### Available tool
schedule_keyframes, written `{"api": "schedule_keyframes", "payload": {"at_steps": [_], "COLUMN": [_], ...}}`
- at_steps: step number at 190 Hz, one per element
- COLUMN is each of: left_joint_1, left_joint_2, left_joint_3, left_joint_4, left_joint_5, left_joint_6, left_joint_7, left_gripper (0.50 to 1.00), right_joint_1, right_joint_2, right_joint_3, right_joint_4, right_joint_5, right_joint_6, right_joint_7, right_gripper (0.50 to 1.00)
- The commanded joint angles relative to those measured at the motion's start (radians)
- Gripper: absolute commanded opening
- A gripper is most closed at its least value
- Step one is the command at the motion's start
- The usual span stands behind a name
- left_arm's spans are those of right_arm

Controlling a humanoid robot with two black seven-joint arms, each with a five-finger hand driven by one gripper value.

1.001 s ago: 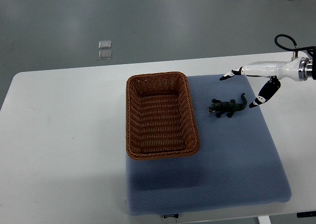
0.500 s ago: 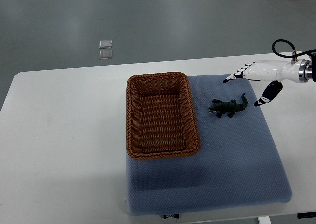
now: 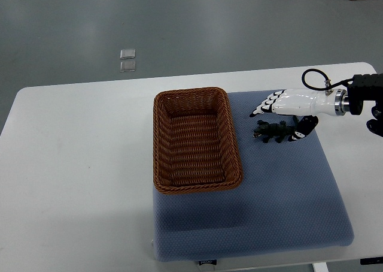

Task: Place crocodile in brown basket with right hand
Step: 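Lower the right hand and close the fingers around the crocodile toy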

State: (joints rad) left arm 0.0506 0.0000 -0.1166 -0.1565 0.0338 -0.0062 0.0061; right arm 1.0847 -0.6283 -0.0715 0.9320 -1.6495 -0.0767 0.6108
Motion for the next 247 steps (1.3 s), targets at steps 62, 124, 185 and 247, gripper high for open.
{"api": "schedule_keyframes", "payload": {"at_steps": [62, 124, 185, 247], "left_joint_1": [0.0, 0.0, 0.0, 0.0], "left_joint_2": [0.0, 0.0, 0.0, 0.0], "left_joint_3": [0.0, 0.0, 0.0, 0.0], "left_joint_4": [0.0, 0.0, 0.0, 0.0], "left_joint_5": [0.0, 0.0, 0.0, 0.0], "left_joint_6": [0.0, 0.0, 0.0, 0.0], "left_joint_7": [0.0, 0.0, 0.0, 0.0], "left_gripper": [1.0, 1.0, 1.0, 1.0], "right_joint_1": [0.0, -0.009, -0.017, -0.017], "right_joint_2": [0.064, 0.116, 0.16, 0.16], "right_joint_3": [-0.02, -0.033, -0.105, -0.105], "right_joint_4": [-0.097, -0.193, -0.249, -0.249], "right_joint_5": [-0.05, -0.073, -0.075, -0.093], "right_joint_6": [-0.074, -0.087, -0.138, -0.14], "right_joint_7": [0.0, 0.0, 0.0, 0.0], "right_gripper": [0.93, 0.93, 0.93, 0.917]}}
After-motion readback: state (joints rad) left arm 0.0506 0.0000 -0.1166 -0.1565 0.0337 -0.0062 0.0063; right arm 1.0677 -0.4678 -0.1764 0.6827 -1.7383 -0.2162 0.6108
